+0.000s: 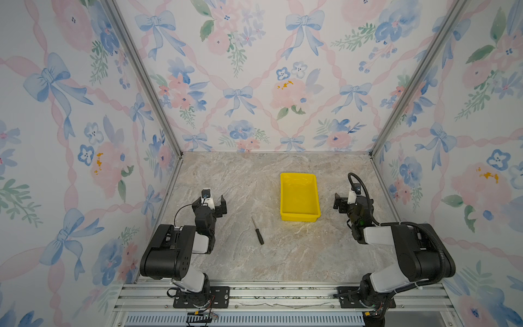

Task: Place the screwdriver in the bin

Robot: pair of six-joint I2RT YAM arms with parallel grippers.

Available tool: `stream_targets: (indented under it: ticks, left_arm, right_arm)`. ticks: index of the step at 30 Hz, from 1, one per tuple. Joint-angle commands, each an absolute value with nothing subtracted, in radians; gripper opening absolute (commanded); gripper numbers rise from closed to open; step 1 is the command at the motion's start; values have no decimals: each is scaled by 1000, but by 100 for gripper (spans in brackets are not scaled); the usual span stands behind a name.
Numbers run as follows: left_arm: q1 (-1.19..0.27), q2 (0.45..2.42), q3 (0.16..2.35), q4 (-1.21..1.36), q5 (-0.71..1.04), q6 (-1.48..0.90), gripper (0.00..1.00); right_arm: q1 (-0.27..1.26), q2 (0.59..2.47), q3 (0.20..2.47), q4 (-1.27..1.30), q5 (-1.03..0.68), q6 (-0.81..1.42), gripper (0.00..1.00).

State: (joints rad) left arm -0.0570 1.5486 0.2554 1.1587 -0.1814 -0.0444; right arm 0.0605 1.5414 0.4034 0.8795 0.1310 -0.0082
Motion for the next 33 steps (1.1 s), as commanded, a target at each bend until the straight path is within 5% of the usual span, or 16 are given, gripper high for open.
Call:
stream_targets:
  ticks: [1, 33]
  left_arm:
    - [-54, 1558, 246, 1183, -168, -28, 98]
    - [-58, 1319, 210, 1012, -204, -67, 98]
  right_arm:
    - [59, 1550, 394, 906, 141, -1, 97]
    - [95, 1263, 335, 701, 213, 17, 97]
